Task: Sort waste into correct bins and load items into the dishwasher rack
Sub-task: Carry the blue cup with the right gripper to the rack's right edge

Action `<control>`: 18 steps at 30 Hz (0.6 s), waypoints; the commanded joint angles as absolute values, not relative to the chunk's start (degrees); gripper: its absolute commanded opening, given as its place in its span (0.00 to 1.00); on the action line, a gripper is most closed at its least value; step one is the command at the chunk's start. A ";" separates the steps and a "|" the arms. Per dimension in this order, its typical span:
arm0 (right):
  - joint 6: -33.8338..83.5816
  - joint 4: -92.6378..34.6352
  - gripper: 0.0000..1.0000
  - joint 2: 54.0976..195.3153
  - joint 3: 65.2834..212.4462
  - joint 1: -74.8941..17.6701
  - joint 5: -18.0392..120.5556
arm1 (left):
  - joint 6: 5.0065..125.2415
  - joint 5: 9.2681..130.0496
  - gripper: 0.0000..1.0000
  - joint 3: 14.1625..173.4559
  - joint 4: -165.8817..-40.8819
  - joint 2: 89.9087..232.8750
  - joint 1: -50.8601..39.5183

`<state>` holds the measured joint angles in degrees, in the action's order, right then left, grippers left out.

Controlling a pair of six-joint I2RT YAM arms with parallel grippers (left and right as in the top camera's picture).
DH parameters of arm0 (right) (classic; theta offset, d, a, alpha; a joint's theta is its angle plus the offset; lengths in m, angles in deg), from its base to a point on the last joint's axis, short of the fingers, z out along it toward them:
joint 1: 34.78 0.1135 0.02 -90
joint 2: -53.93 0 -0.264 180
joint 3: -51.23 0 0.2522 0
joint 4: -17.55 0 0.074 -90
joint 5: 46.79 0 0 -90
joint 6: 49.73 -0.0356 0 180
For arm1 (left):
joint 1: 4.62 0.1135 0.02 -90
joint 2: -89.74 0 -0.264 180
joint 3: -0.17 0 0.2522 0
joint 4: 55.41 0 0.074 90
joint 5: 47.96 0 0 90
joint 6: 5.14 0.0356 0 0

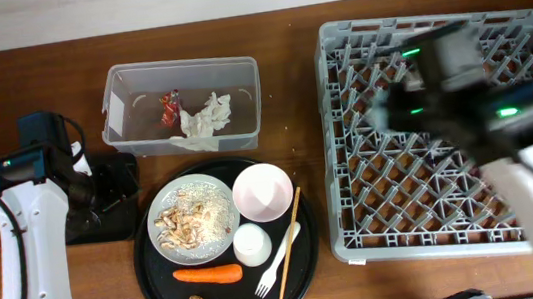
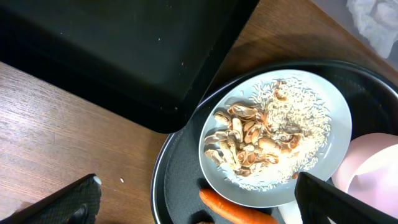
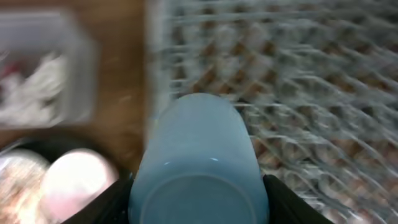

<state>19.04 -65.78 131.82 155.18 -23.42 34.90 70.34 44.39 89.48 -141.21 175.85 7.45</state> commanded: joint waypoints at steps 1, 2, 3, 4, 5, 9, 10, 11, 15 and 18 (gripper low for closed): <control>19.72 -68.53 0.55 130.51 155.57 -40.29 33.54 | 70.99 44.22 0.99 89.13 -141.25 175.87 7.69; 20.79 -68.92 0.55 130.71 155.31 -45.17 33.52 | 70.99 44.22 0.99 89.13 -141.23 175.87 7.69; 21.51 -69.10 0.55 130.84 154.90 -49.76 33.72 | 70.99 44.22 0.99 89.13 -141.25 175.87 7.69; 21.66 -69.10 0.55 130.99 154.39 -53.30 33.70 | 70.99 44.22 0.99 89.13 -141.23 175.87 7.69; 22.03 -69.03 0.55 131.21 153.72 -57.76 33.72 | 70.99 44.22 0.99 89.13 -141.23 175.87 7.69; 22.01 -66.69 0.54 132.41 150.94 -70.94 34.00 | 70.99 44.22 0.99 89.13 -141.25 175.87 7.69; 22.01 -65.21 0.54 132.78 149.56 -73.78 34.96 | 70.99 44.22 0.99 89.13 -141.25 175.87 7.69; 22.01 -64.38 0.54 133.22 148.65 -75.55 36.36 | 70.99 44.22 0.99 89.13 -141.25 175.87 7.69; 21.27 -60.79 0.54 135.71 143.84 -80.23 36.93 | 70.99 44.22 0.99 89.13 -141.25 175.87 7.69; 20.42 -58.26 0.53 137.31 141.21 -82.11 36.95 | 70.99 44.22 0.99 89.13 -141.27 175.87 7.69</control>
